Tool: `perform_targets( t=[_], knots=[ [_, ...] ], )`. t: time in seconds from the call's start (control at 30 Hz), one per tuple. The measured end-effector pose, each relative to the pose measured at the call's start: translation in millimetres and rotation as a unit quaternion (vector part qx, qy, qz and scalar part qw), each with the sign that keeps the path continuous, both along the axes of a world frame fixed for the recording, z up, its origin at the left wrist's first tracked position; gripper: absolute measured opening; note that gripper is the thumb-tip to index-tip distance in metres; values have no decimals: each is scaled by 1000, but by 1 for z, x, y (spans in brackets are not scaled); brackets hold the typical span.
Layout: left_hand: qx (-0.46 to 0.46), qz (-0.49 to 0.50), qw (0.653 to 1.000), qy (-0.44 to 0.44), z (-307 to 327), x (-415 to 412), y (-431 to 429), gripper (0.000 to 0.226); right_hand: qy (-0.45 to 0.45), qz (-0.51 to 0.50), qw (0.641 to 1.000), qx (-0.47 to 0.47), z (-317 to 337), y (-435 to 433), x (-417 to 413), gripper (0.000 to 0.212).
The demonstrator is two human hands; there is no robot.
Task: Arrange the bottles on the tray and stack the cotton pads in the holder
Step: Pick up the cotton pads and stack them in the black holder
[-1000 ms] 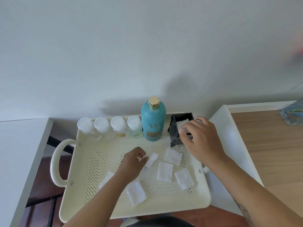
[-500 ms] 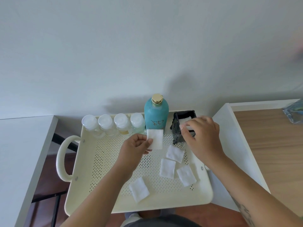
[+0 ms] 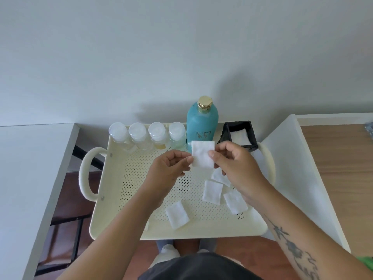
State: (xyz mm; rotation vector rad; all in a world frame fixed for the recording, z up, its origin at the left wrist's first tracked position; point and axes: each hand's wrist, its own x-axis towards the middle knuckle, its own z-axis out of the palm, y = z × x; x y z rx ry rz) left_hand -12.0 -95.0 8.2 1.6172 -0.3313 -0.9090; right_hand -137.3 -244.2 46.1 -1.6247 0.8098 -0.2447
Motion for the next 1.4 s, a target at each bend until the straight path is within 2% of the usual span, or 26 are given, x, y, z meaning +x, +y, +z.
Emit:
perform_targets(
  t=[0.1,0.17,0.3,0.43,0.63,0.8,0.93,1.2,1.4],
  knots=[
    [85,19,994,-71,-17,13,22,13,-19,-38,998,-43,3,-11,-1,5],
    [161,28,979,-120,-31,21,40,9,-23,-65,995,-69,4,-21,-4,6],
    [276,-3,937,-213,-52,35,74,9,-32,-99,987,-122,2,-43,-8,5],
    [348,-26,909,-229,-62,42,100,19,5,-111,974,-196,-7,-61,-8,9],
    [364,-73,905,-206,-62,43,108,35,42,-115,953,-277,-17,-71,-5,14],
    [367,-81,898,-228,-63,34,100,33,65,-76,927,-362,-18,-69,2,11],
    [377,-79,898,-213,-62,33,95,25,92,-52,900,-422,-18,-70,4,6],
    [380,-81,899,-201,-61,33,92,10,97,-60,884,-453,-18,-75,2,5],
    [395,-82,889,-217,-58,32,89,3,134,0,876,-463,-19,-80,2,7]
  ],
)
